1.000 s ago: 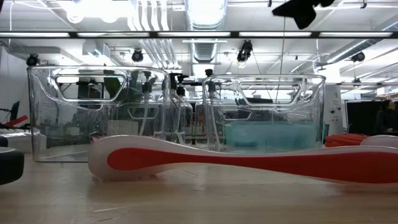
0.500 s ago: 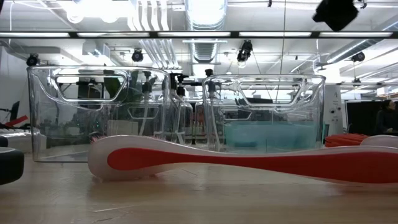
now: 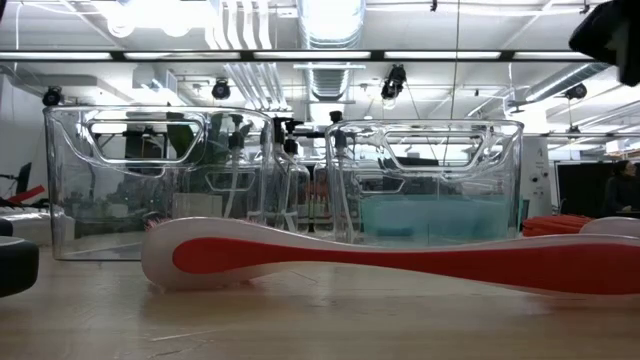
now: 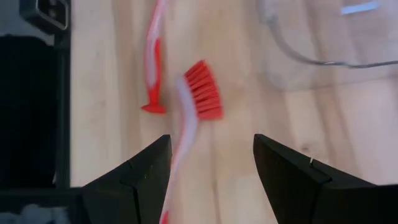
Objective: Pick & Place Kitchen Sink Supplies
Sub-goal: Put the red dish brush into the right transparent bin
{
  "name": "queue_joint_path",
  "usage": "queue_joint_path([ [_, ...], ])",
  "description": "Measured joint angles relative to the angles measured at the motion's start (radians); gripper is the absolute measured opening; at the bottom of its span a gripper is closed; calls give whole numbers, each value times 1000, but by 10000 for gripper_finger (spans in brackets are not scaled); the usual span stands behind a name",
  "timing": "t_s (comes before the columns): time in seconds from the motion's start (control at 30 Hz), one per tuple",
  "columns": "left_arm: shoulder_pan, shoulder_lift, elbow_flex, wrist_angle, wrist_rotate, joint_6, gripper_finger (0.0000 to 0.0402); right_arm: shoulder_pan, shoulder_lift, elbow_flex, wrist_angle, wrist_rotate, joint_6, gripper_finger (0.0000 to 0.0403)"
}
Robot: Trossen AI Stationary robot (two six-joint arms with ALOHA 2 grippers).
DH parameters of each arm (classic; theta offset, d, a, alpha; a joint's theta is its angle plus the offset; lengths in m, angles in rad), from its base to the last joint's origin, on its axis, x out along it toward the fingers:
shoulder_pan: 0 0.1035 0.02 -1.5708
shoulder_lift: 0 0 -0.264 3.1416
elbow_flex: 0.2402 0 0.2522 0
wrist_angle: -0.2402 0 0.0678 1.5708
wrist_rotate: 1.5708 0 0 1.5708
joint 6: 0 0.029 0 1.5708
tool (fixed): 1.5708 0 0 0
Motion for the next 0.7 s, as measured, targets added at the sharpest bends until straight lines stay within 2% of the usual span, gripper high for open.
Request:
queue_joint_path([
  [0.37,0,0,0,0,-3,0,214,44,217,130,-34,-30,80,221],
  [0.7,0,0,0,0,-3,20,214,53,373,172,-43,-45,106,221],
])
